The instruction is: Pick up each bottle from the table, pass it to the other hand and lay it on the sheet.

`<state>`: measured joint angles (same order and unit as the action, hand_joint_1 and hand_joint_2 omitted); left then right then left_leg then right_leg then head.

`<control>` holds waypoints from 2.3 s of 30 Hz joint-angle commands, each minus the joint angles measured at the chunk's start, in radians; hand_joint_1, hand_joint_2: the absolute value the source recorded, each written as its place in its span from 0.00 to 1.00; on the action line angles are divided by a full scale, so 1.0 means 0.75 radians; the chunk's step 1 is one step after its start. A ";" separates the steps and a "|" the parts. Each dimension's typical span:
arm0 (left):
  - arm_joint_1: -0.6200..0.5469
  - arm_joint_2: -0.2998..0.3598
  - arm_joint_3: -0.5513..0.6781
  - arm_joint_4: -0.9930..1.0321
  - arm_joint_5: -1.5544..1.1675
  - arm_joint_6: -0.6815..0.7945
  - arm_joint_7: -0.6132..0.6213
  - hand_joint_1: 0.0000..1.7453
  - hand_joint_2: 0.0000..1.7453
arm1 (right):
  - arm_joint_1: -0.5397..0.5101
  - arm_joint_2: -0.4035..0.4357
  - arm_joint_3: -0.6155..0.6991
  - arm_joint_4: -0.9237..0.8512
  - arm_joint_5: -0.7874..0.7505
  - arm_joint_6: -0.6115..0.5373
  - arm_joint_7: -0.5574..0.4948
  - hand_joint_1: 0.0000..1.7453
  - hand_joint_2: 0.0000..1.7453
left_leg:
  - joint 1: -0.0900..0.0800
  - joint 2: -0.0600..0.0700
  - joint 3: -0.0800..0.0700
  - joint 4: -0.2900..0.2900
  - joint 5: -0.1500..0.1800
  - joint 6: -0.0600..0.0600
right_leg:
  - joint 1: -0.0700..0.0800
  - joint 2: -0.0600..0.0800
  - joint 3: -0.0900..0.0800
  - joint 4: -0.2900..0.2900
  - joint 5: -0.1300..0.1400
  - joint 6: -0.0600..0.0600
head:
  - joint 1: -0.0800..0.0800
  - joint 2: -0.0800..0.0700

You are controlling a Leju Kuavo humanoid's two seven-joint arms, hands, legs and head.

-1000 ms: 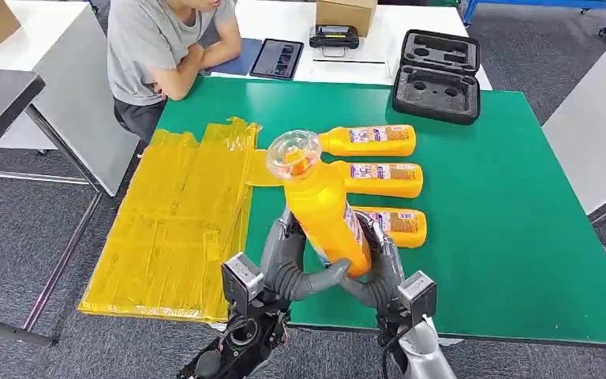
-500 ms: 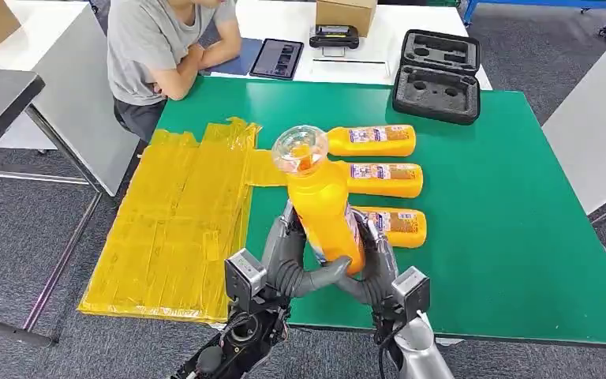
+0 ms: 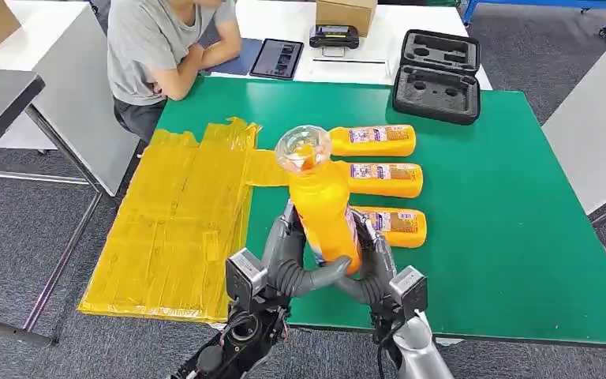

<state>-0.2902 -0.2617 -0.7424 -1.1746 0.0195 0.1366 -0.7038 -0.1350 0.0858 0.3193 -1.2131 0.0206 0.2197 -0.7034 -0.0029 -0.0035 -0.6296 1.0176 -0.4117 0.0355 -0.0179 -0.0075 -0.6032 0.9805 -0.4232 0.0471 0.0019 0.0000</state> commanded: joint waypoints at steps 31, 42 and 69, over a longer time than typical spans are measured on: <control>0.005 0.026 0.076 -0.012 0.018 -0.209 0.008 1.00 1.00 | 0.077 -0.042 -0.092 -0.139 -0.079 0.155 0.007 1.00 1.00 | 0.001 0.000 0.003 -0.001 -0.001 -0.002 | 0.001 0.000 0.003 -0.001 -0.001 -0.002 | 0.000 0.000; 0.000 0.028 0.069 -0.035 -0.037 -0.171 0.008 1.00 1.00 | 0.131 -0.047 -0.184 -0.183 -0.060 0.199 0.007 0.00 1.00 | 0.000 -0.001 0.003 -0.001 -0.001 -0.001 | 0.000 -0.001 0.003 -0.001 -0.001 -0.002 | 0.000 0.000; -0.116 0.109 -0.043 0.048 -0.199 0.169 0.008 1.00 1.00 | 0.101 -0.022 -0.221 -0.091 0.030 0.053 0.007 0.00 1.00 | 0.002 0.003 0.012 -0.002 -0.004 -0.004 | 0.002 0.004 0.011 -0.002 -0.002 -0.005 | 0.000 0.000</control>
<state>-0.3078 -0.2377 -0.7023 -1.2009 -0.0614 0.1469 -0.7023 -0.0175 0.0698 0.1686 -1.3504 0.0206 0.3178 -0.7023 -0.0030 -0.0034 -0.6296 1.0176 -0.4118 0.0355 -0.0179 -0.0073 -0.6035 0.9803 -0.4232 0.0472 0.0019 0.0000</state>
